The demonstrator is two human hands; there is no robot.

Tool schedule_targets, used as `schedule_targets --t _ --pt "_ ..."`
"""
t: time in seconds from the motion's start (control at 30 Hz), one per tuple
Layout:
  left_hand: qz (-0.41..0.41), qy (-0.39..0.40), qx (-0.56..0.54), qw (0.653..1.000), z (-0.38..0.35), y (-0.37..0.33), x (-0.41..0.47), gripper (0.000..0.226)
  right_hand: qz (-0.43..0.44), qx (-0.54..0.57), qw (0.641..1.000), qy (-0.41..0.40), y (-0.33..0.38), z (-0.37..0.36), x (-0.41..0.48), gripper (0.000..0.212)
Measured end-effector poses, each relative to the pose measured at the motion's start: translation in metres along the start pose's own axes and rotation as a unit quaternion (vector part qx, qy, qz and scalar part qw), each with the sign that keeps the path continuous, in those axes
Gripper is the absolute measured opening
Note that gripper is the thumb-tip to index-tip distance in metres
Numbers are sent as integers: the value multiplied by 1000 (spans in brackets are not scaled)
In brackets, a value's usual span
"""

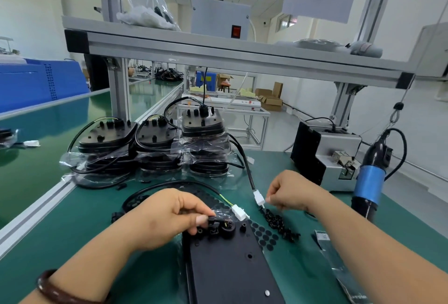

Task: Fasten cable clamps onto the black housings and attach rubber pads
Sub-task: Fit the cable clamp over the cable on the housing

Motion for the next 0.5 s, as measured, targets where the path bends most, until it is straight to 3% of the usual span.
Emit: schedule_targets --t 0.23,0.5 --pt "3 4 -3 1000 0 2 -1 16 14 -43 996 -80 -2 -24 6 19" --pt "7 2 3 1000 1 4 -1 17 -10 -88 991 -100 -3 -32 14 25"
Point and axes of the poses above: each hand's wrist, its own x-axis towards the middle knuckle, its own z-axis out of the back of the hand, y = z × x, the point moved 3 cm from there along x, towards the middle knuckle, and after that the axes turned 12 degrees about y, right-handed, at the moved point
